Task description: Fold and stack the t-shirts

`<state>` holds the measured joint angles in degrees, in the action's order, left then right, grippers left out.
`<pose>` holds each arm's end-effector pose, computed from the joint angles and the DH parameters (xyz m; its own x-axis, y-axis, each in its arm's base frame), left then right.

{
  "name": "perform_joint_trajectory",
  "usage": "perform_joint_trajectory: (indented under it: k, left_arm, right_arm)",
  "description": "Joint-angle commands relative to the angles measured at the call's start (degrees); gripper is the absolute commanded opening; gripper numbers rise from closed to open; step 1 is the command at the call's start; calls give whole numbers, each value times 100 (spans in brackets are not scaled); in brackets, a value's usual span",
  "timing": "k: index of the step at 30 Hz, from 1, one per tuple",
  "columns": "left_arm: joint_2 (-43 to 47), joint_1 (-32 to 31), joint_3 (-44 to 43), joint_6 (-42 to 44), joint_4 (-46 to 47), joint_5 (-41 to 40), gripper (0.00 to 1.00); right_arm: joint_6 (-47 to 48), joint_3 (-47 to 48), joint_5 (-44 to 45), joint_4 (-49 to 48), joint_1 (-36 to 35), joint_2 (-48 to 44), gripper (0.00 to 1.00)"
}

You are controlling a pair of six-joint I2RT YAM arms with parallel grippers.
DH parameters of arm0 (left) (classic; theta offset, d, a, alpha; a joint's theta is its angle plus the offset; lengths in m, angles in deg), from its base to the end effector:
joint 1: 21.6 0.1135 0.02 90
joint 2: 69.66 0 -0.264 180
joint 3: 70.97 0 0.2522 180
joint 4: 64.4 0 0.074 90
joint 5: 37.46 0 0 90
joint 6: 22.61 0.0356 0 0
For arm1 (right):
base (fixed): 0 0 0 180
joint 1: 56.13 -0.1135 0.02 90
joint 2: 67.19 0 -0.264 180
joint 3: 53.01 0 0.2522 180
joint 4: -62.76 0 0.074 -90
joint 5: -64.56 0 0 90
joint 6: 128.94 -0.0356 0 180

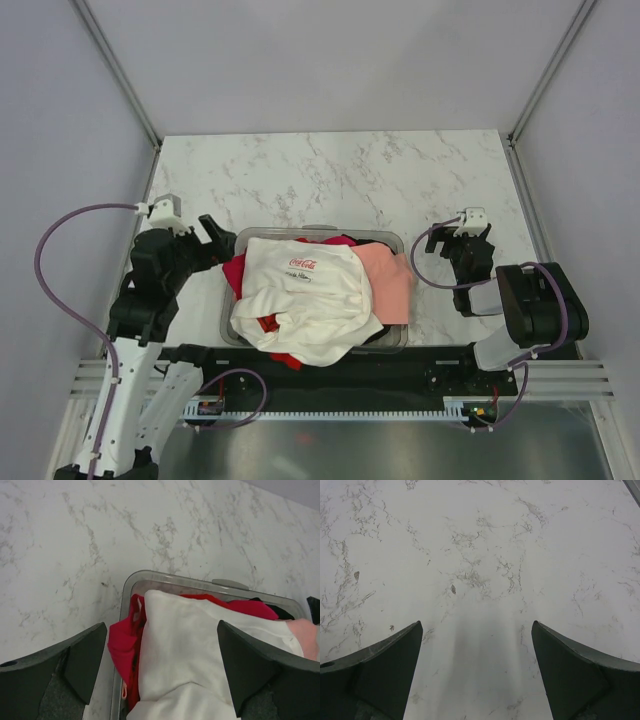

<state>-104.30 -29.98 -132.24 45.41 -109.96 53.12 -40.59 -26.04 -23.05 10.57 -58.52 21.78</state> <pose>0.1305 -0.0196 0.3411 -0.3557 -0.3259 -0.8759 0.0238 0.9338 -0.3571 0.2415 0.0086 0.1361 -0.1702 0.0217 -0.9852 0.0043 0.9998 0.0213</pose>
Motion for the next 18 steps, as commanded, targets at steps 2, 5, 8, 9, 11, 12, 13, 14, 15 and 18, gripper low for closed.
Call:
perform_joint_trajectory:
  k: [2,5,8,9,11,12,13,14,15,18]
  left_arm:
    - [220,3,-732,-630,-1512,-899,100]
    - [430,3,-752,-685,-2102,-1008,100]
    - [790,3,-690,-913,-2270,-911,100]
    - [913,3,-672,-940,-2261,-858,100]
    - [1115,3,-576,-1053,-2279,-796,100]
    - [1308,3,-532,-1098,-2262,-796,100]
    - [1388,3,-462,-1133,-2148,-796,100]
    - [1467,3,-313,-1220,-2104,-779,100]
    - [1564,3,-234,-1256,-2034,-770,100]
    - [1731,3,22,-1256,-1752,-735,100]
  right_arm:
    - [24,103,-72,-216,-7,-81,98]
    - [24,94,-64,-216,-7,-81,98]
    - [24,102,-64,-216,-7,-81,98]
    - [24,94,-72,-216,2,-81,98]
    - [24,94,-64,-216,-7,-81,98]
    - [24,94,-64,-225,-7,-81,98]
    - [24,94,-72,-216,-7,-81,98]
    - [24,94,-64,-216,-7,-81,98]
    - [33,94,-72,-216,-7,-81,98]
    - [24,94,-72,-216,-7,-90,98]
